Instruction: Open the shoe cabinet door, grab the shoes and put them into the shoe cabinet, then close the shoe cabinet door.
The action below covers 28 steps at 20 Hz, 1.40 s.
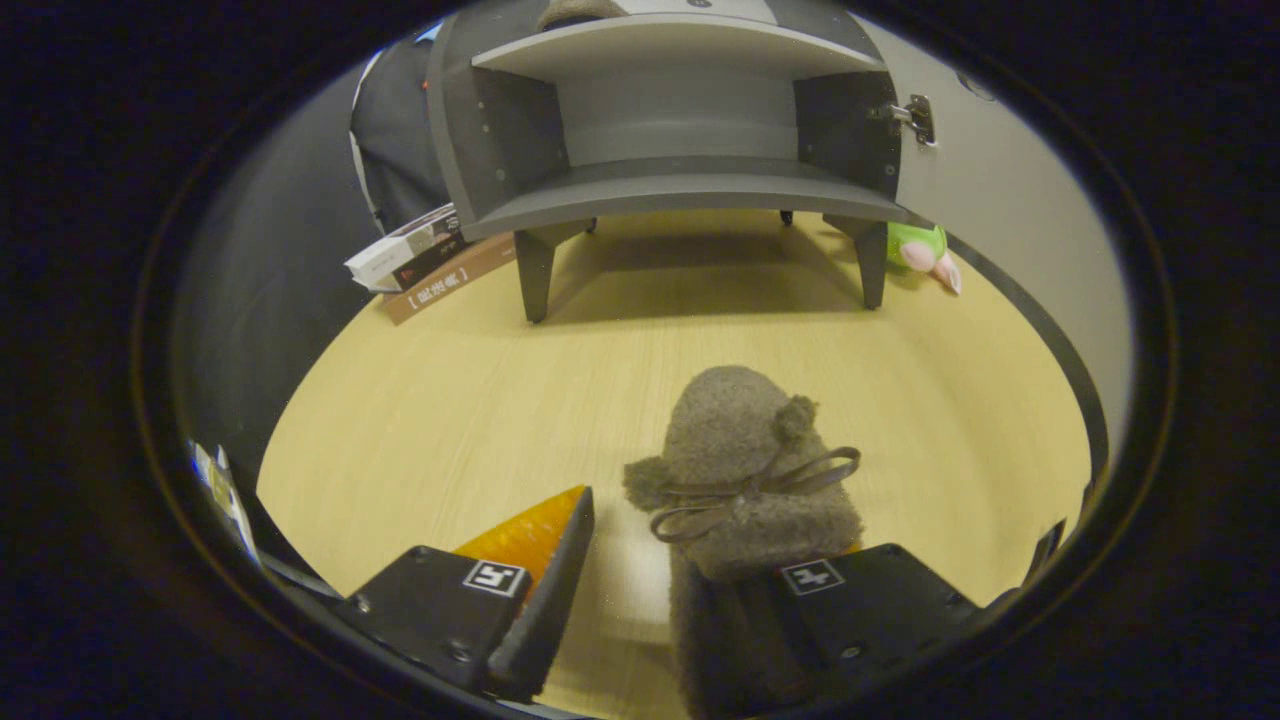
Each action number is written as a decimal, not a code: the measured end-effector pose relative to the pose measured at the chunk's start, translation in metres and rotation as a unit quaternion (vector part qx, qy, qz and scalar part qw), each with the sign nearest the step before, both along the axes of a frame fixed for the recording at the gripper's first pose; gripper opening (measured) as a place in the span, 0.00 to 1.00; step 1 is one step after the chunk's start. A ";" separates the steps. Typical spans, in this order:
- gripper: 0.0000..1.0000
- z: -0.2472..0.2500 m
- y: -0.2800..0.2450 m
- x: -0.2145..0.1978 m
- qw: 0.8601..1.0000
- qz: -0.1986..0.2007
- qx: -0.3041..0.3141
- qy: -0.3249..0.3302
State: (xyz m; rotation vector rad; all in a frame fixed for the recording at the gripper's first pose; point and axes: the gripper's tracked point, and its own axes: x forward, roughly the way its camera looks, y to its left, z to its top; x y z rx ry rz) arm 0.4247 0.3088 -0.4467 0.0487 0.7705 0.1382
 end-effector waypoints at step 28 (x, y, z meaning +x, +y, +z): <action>0.09 0.296 -0.012 -0.034 0.978 -0.009 -0.002 -0.209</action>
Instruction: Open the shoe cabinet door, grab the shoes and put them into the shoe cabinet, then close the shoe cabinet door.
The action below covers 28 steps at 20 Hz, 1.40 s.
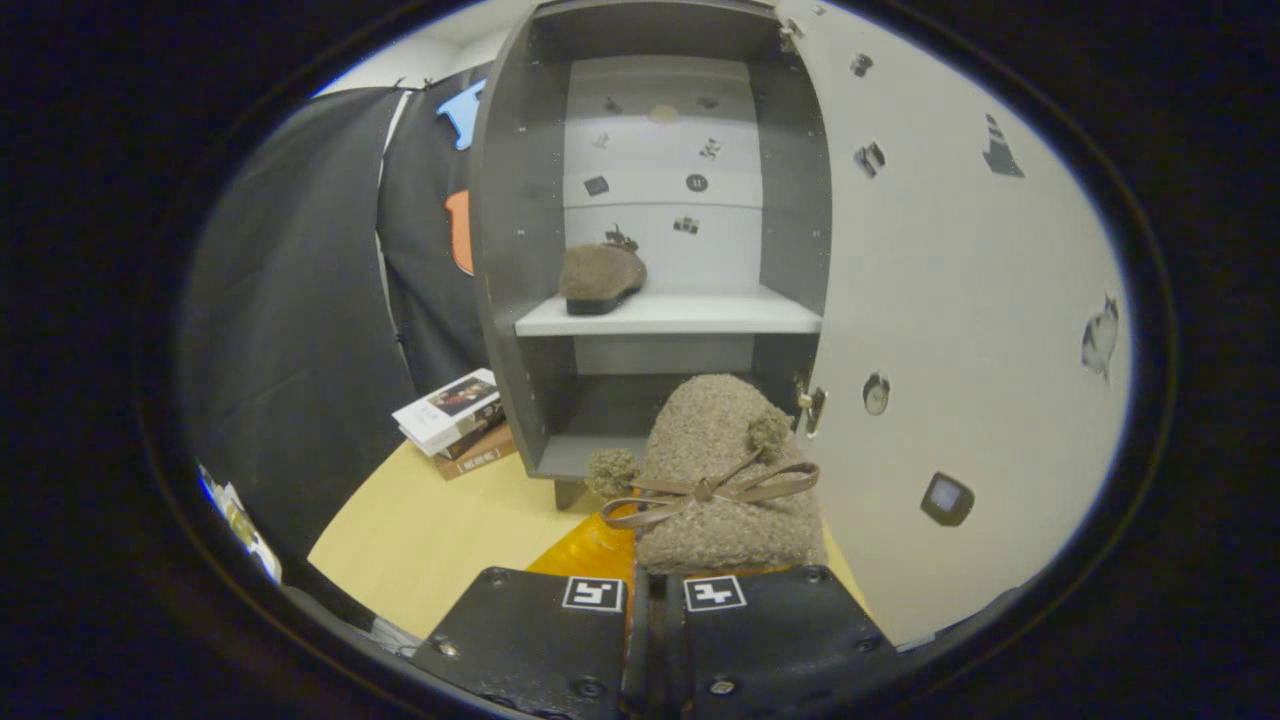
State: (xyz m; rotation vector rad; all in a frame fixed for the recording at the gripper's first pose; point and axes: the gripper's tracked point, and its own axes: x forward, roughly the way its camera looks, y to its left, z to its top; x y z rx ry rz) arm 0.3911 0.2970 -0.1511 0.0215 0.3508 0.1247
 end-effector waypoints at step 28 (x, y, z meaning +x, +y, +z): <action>0.09 0.133 0.012 0.298 0.996 0.025 0.022 -0.080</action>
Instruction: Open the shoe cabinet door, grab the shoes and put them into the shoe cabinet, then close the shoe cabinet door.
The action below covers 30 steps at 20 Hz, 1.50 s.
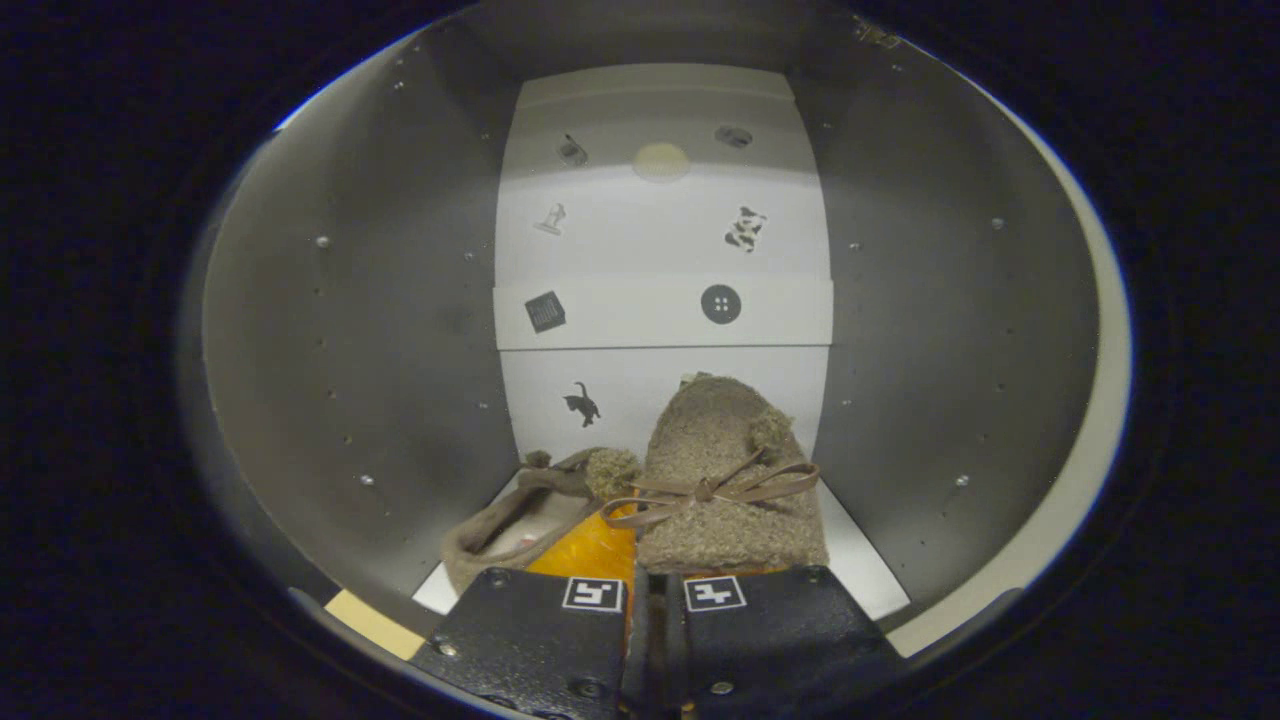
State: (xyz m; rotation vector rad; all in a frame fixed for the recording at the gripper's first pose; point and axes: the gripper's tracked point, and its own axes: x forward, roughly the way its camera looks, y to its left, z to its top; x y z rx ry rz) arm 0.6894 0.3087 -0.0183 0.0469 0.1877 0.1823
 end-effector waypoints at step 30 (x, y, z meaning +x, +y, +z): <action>0.67 -0.026 0.006 -0.004 0.993 -0.048 -0.013 0.105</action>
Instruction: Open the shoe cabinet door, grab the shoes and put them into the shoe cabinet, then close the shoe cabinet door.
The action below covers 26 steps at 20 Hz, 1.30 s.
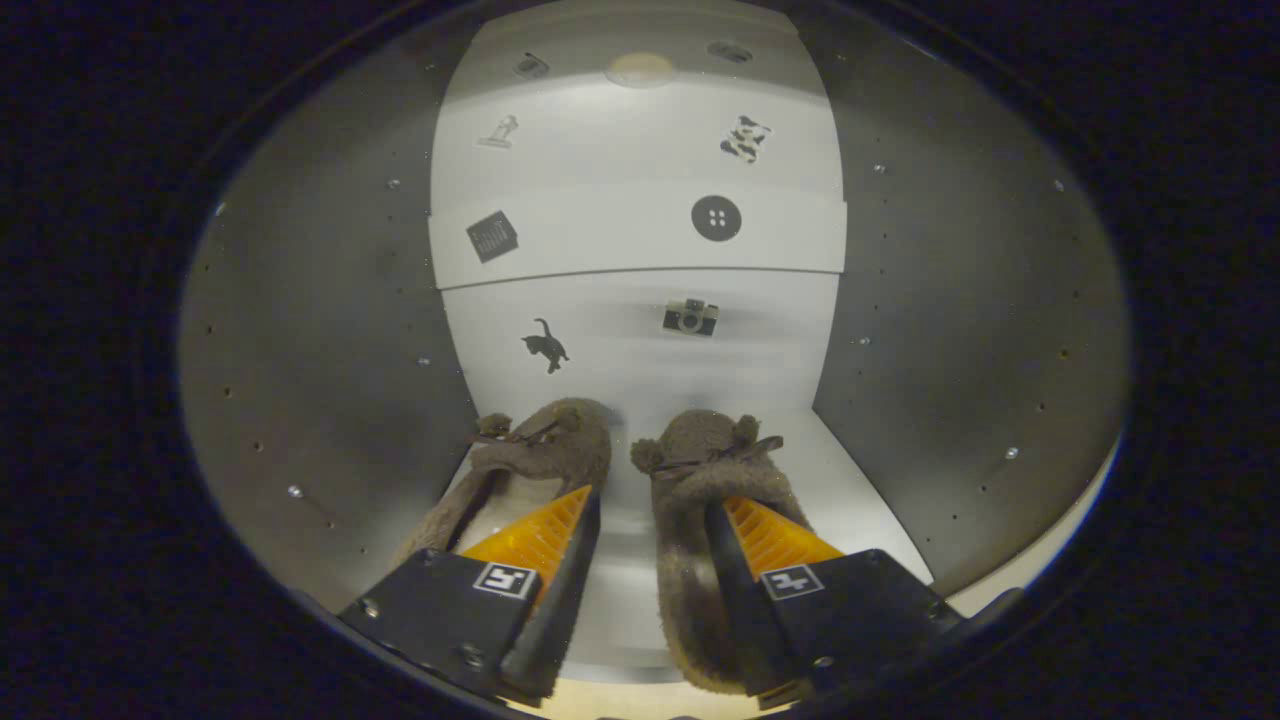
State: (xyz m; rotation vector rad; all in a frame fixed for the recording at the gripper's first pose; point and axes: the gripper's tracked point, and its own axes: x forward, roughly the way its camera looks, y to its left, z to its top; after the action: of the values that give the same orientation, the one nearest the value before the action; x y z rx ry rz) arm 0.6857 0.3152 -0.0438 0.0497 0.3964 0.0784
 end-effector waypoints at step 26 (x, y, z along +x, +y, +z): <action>1.00 0.080 -0.068 -0.413 0.987 0.024 0.002 -0.159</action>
State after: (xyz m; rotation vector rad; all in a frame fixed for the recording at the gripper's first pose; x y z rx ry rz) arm 0.2725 0.2470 0.0360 0.0311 0.0777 0.1333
